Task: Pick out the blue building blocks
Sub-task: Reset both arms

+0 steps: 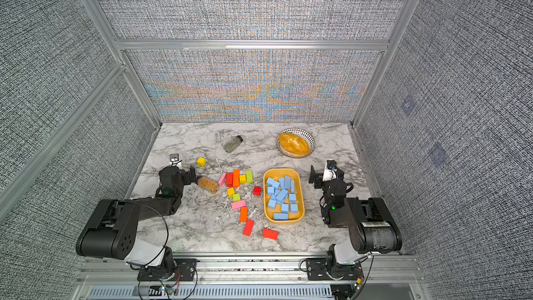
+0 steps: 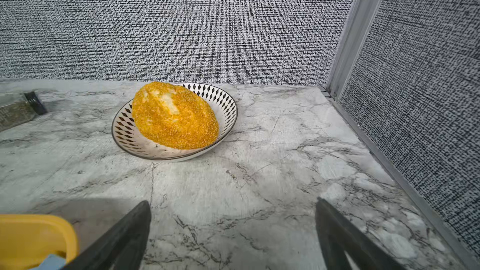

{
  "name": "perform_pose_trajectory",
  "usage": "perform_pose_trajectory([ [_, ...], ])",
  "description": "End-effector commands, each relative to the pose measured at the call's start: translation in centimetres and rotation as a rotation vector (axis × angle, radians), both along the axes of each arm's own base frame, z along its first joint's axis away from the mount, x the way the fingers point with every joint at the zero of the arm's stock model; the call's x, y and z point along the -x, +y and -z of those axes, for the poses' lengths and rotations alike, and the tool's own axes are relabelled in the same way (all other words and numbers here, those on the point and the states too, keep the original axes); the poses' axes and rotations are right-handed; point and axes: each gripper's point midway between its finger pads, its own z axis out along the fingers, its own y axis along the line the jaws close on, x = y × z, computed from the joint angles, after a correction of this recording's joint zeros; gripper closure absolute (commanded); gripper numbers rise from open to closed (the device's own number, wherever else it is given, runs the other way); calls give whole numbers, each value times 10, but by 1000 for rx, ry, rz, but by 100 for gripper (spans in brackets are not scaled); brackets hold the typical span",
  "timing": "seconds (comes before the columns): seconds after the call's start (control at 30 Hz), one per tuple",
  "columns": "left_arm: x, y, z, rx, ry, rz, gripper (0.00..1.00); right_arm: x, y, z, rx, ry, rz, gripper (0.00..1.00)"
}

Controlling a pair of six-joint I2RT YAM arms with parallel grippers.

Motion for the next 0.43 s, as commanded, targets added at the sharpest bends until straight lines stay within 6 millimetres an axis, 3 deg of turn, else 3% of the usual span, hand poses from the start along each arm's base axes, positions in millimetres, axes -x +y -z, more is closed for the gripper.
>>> perform_pose_trajectory([
  [0.0, -3, -2, -8, 6, -33, 7, 0, 0, 2, 0, -3, 0, -10, 2],
  [0.4, -3, 0, -8, 13, -31, 9, 0, 0, 2, 0, -3, 0, -10, 2],
])
